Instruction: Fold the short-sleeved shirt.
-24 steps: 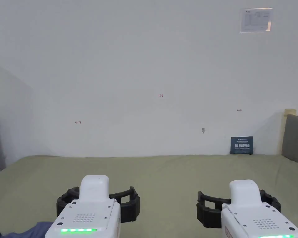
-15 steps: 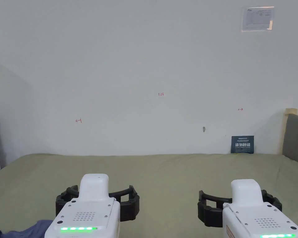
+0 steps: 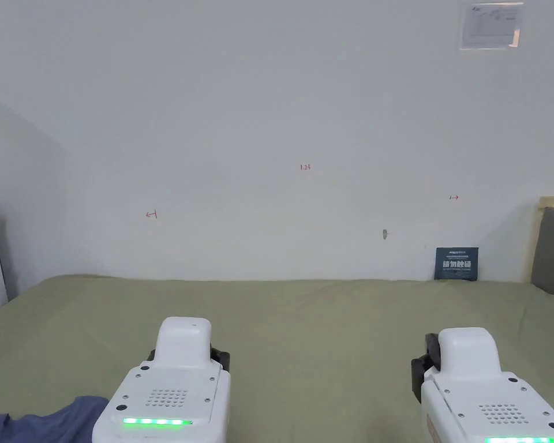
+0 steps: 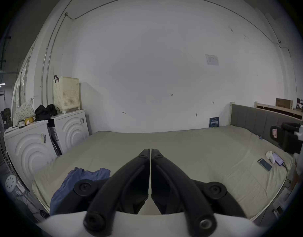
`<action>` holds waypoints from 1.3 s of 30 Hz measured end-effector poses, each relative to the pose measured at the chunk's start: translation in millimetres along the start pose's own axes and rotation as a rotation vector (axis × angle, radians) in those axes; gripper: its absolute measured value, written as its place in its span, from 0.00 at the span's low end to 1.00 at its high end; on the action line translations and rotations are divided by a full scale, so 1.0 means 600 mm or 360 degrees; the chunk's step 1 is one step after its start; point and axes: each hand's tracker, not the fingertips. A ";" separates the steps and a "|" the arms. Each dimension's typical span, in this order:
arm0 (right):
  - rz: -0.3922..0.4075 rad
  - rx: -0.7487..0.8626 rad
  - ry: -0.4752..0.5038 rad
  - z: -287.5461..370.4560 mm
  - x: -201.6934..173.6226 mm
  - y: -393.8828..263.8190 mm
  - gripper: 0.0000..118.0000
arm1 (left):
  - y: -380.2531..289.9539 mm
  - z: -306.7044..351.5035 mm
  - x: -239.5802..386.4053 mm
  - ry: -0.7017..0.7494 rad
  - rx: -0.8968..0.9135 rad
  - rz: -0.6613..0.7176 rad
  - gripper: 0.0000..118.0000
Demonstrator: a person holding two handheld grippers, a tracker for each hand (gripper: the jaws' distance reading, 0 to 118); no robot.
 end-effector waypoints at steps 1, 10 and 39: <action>0.0001 0.0006 -0.0004 0.001 -0.001 0.000 0.01 | -0.001 0.000 0.000 -0.0011 0.0007 0.0009 0.00; -0.0060 -0.0030 0.0064 -0.007 -0.017 0.002 0.01 | -0.002 0.002 -0.030 0.0005 -0.0023 0.0065 0.00; -0.0033 -0.0149 0.1112 -0.040 -0.439 -0.014 0.01 | -0.111 0.132 -0.431 0.0996 -0.0323 0.0216 0.00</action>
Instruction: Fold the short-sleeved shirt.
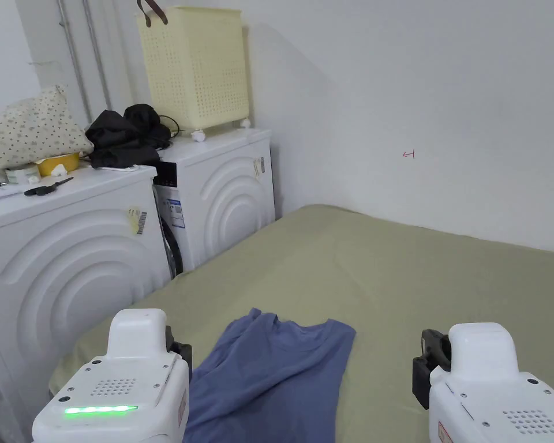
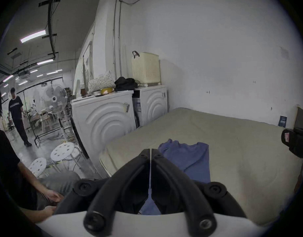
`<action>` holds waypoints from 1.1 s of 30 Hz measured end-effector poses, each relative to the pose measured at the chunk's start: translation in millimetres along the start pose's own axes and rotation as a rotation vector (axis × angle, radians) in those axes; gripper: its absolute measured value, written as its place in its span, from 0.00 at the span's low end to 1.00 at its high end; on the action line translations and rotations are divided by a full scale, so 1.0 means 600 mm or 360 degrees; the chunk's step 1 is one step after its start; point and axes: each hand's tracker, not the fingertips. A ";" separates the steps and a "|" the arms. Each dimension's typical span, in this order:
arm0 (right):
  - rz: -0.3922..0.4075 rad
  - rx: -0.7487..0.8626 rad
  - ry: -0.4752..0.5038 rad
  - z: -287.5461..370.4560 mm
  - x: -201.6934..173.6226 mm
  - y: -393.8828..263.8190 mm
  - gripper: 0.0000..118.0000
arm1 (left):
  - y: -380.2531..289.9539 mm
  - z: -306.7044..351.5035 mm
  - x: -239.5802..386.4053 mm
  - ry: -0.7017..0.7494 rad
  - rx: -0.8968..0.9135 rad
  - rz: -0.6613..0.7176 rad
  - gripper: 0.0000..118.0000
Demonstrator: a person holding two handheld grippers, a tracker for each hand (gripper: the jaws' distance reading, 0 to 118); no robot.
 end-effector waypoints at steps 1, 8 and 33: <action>0.0000 -0.0008 0.0003 -0.003 0.001 -0.003 0.01 | -0.001 -0.013 0.005 -0.0013 -0.0018 -0.0008 0.00; -0.0006 -0.0100 -0.0008 -0.027 0.020 -0.040 0.01 | -0.029 -0.145 0.065 -0.0226 -0.0276 -0.0109 0.00; -0.0105 -0.0476 -0.0058 -0.087 0.090 -0.168 0.01 | -0.205 -0.526 0.254 -0.0527 -0.1231 -0.0305 0.74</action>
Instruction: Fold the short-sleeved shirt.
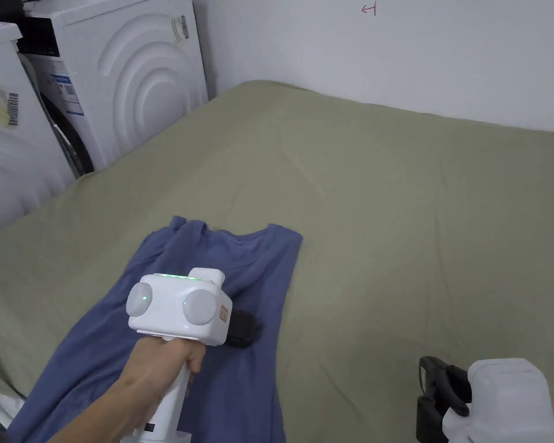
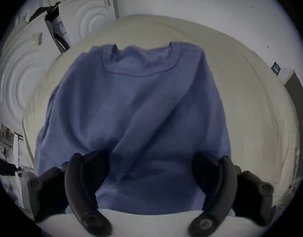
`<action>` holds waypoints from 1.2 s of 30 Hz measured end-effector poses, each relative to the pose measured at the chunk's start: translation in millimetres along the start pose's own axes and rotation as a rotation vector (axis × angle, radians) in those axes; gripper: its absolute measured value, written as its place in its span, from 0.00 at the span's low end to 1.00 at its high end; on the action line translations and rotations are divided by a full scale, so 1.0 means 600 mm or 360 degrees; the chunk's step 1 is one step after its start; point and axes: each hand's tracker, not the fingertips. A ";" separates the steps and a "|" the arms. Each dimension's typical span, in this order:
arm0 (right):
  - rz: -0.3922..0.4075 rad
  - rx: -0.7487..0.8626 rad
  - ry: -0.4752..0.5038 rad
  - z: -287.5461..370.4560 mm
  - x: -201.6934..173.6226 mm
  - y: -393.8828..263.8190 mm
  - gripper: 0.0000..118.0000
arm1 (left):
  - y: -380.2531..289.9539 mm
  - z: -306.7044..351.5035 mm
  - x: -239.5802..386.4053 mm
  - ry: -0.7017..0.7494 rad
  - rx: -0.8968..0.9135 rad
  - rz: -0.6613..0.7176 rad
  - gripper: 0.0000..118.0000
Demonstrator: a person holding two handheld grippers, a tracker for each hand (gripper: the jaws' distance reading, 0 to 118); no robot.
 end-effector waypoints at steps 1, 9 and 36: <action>-0.0007 -0.0005 -0.0004 0.009 0.005 -0.001 0.01 | 0.001 0.014 -0.001 0.0023 0.0020 0.0006 0.50; -0.0108 0.0024 -0.0214 0.125 0.078 -0.022 0.01 | 0.012 0.119 0.059 0.0145 0.0195 -0.0138 0.00; -0.0513 -0.0039 -0.0913 0.337 0.367 -0.147 0.01 | -0.085 0.228 0.978 -0.0910 0.0260 -0.1215 0.00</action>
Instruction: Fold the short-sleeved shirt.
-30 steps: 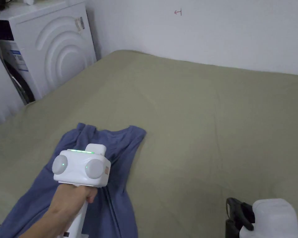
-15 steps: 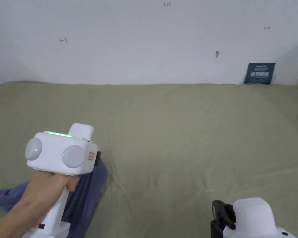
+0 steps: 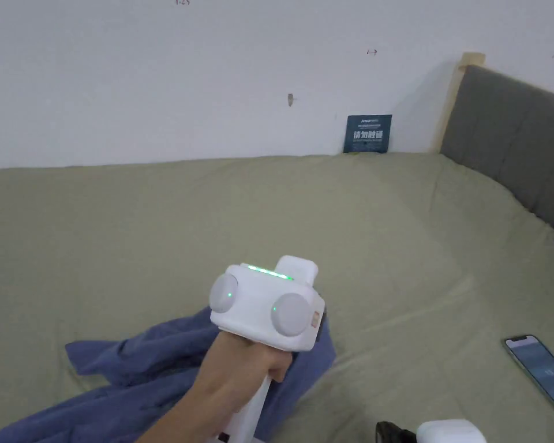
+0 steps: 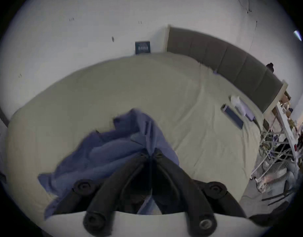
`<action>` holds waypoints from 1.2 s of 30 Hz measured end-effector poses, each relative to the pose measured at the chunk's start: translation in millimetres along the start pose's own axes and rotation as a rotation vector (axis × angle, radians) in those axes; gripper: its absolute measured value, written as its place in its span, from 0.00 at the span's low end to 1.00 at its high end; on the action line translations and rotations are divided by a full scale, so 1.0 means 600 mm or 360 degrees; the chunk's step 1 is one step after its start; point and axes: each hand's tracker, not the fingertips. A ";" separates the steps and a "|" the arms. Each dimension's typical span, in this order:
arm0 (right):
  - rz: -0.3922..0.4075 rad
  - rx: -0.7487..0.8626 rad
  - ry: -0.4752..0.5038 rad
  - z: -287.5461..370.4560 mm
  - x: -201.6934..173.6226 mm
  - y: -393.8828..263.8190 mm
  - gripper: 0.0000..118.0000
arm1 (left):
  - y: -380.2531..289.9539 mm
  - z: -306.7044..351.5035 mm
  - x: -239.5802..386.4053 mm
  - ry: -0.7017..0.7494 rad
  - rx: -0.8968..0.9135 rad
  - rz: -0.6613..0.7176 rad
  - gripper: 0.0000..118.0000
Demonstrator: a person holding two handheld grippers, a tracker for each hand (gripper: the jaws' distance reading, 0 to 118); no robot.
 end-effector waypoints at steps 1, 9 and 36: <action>-0.0003 -0.0012 0.0001 -0.004 0.001 -0.003 0.01 | -0.014 -0.025 -0.002 0.0018 -0.0065 0.0027 0.03; -0.0004 -0.0006 0.0036 0.002 -0.003 0.003 0.01 | -0.103 0.053 -0.054 0.0167 -0.0032 0.0130 0.96; 0.0142 0.0462 0.0201 0.190 -0.109 0.067 0.01 | -0.462 0.680 -0.101 0.1213 0.1055 0.0593 0.00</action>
